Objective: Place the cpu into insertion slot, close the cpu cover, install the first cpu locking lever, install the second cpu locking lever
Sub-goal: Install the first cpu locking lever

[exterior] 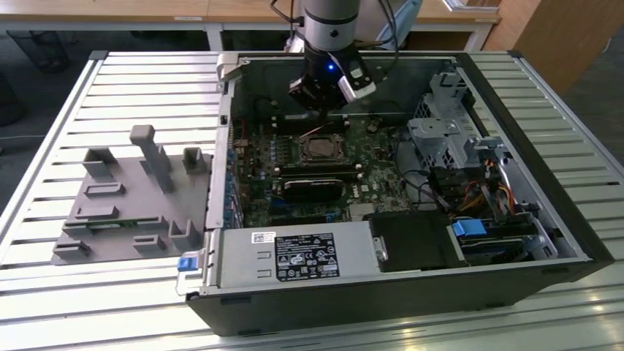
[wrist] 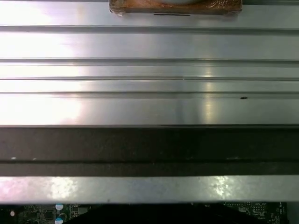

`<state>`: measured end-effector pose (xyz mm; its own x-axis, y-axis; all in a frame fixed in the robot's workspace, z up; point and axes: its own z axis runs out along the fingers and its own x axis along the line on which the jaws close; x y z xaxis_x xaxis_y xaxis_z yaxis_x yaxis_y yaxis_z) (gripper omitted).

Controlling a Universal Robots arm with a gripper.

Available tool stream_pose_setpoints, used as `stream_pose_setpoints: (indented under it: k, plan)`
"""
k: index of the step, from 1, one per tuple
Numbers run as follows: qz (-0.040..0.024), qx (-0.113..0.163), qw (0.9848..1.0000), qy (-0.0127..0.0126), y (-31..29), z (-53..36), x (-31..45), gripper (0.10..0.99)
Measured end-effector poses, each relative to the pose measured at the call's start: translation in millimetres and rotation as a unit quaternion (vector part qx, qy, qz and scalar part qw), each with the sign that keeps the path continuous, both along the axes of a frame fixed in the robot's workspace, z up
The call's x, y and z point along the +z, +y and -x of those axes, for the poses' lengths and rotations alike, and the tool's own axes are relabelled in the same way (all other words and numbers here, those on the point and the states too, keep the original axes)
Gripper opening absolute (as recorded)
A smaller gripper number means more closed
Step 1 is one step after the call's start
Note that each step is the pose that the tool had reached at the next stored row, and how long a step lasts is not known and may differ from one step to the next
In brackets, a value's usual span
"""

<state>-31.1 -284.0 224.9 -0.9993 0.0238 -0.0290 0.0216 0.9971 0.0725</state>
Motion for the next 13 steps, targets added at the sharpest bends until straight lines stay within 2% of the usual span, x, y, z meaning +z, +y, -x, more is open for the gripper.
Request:
stream_pose_setpoints:
  k: [13]
  plan:
    - [0.0, 0.0, 1.0, 0.0, 0.8, -6.4, -6.3, 0.106]
